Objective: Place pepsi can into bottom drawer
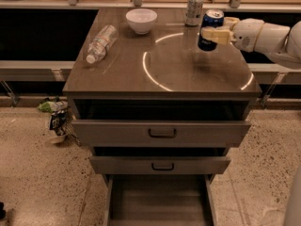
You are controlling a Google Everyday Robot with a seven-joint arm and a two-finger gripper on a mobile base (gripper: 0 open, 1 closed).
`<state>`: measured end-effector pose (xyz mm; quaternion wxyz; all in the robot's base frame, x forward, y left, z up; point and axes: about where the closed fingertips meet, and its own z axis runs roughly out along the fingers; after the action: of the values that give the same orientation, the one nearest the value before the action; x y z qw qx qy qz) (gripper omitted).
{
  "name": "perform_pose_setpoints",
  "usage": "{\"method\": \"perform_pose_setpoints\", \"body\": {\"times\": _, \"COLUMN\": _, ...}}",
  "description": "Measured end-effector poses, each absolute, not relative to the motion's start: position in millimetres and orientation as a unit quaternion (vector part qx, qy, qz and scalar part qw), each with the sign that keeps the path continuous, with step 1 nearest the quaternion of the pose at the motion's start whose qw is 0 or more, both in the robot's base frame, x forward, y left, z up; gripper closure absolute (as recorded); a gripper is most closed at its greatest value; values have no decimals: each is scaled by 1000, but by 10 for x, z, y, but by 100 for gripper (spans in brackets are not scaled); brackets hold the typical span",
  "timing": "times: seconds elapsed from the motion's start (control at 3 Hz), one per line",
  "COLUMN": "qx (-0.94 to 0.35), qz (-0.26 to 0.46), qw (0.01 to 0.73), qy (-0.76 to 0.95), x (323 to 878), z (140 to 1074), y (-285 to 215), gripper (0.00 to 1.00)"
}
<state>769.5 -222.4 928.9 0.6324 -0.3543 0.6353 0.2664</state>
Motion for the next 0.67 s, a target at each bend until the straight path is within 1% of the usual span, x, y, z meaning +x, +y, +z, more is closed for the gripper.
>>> {"method": "perform_pose_setpoints", "body": {"times": 0.33, "qx": -346, "qz": 292, "qw": 633, "qy": 628, "x": 7359, "z": 9358, "y": -2227, "gripper": 100}}
{"method": "perform_pose_setpoints", "body": {"times": 0.67, "qx": -346, "qz": 299, "qw": 628, "qy": 630, "x": 7328, "z": 9289, "y": -2184, "gripper": 100}}
